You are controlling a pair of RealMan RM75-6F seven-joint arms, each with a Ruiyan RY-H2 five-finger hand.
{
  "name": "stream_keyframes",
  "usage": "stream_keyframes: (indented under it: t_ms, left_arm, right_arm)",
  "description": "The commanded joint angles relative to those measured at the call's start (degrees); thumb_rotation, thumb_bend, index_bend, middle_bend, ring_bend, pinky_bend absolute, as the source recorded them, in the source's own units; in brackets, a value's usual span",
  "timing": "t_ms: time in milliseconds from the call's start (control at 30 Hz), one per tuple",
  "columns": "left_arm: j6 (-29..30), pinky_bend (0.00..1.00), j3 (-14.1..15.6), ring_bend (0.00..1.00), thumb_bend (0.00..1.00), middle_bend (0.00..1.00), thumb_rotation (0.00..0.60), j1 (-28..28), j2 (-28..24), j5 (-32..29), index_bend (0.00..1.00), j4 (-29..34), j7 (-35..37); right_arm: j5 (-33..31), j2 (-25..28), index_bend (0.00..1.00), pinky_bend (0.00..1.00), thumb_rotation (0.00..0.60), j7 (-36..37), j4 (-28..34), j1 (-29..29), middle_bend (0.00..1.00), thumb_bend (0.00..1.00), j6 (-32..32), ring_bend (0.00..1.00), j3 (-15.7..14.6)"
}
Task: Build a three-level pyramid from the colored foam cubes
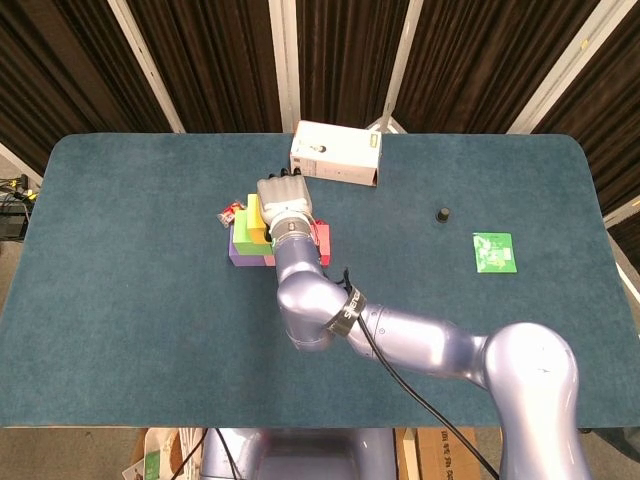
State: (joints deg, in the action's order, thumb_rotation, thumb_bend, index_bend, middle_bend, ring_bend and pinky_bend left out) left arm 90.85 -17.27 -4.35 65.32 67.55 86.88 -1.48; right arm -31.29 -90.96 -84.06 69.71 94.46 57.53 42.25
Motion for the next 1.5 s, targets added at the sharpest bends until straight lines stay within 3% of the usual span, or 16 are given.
stream_keyframes:
  t_ms: [33, 500, 967, 1100, 1300, 1500]
  left_arm:
    - [-0.05, 0.0, -0.04, 0.0, 0.26, 0.0, 0.6, 0.01, -0.03, -0.11, 0.14, 0.01, -0.01]
    - [-0.22, 0.0, -0.19, 0.0, 0.26, 0.0, 0.6, -0.02, -0.07, -0.43, 0.14, -0.03, 0.04]
    - [-0.07, 0.0, -0.45, 0.0, 0.26, 0.0, 0.6, 0.1, -0.18, -0.66, 0.14, -0.1, 0.49]
    - [-0.17, 0.0, -0.58, 0.0, 0.26, 0.0, 0.6, -0.05, -0.04, -0.5, 0.13, -0.66, 1.08]
    - [-0.38, 0.0, -0.48, 0.0, 0.26, 0.0, 0.6, -0.21, 0.16, -0.17, 0.13, -1.25, 1.54]
    - [0.15, 0.0, -0.26, 0.0, 0.26, 0.0, 0.6, -0.22, 0.46, 0.65, 0.13, -1.22, 1.7]
  right_arm:
    - [-0.01, -0.07, 0.24, 0.0, 0.6, 0.01, -0.01, -0.04, 0.15, 0.34, 0.06, 0.0, 0.0]
    - [0.22, -0.4, 0.23, 0.0, 0.6, 0.02, 0.07, -0.08, 0.15, 0.34, 0.09, 0.0, 0.17]
    - [-1.68, 2.02, 0.17, 0.0, 0.6, -0.85, 4.88, -0.84, 0.08, 0.34, 1.49, 0.0, 1.68]
    - [2.56, 3.22, 0.15, 0.0, 0.6, 2.58, 8.0, -2.21, 0.05, 0.34, 1.42, 0.0, 1.62]
    - [16.03, 6.17, 0.1, 0.0, 0.6, 12.52, 16.27, -6.81, 0.04, 0.34, 3.23, 0.0, -0.39]
    - [18.97, 12.49, 0.08, 0.0, 0.6, 17.16, 25.71, -12.1, 0.03, 0.34, 7.21, 0.0, -1.6]
